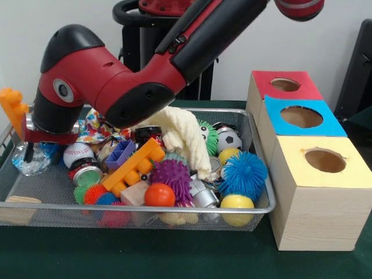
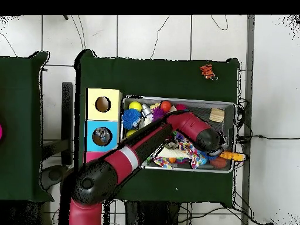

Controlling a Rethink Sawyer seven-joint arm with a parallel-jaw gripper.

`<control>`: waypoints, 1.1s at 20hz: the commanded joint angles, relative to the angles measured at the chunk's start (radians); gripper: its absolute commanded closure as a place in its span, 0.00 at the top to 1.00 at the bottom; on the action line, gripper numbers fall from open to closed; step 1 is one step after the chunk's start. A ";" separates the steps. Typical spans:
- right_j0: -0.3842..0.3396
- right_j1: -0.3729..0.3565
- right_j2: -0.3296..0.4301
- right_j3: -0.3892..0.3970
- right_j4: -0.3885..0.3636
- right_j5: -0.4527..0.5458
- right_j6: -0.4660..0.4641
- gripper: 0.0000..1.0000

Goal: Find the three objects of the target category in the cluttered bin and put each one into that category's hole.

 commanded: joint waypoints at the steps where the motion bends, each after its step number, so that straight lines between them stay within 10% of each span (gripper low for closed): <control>1: -0.029 -0.007 0.046 0.063 0.007 -0.153 0.148 1.00; 8: -0.020 -0.264 0.139 0.126 0.094 -0.223 -0.003 1.00; 16: -0.039 -0.257 0.111 0.055 0.044 -0.249 0.046 1.00; 17: -0.038 -0.259 0.111 0.057 0.037 -0.247 0.044 0.00; 22: -0.042 -0.280 0.125 0.062 0.046 -0.230 0.012 0.00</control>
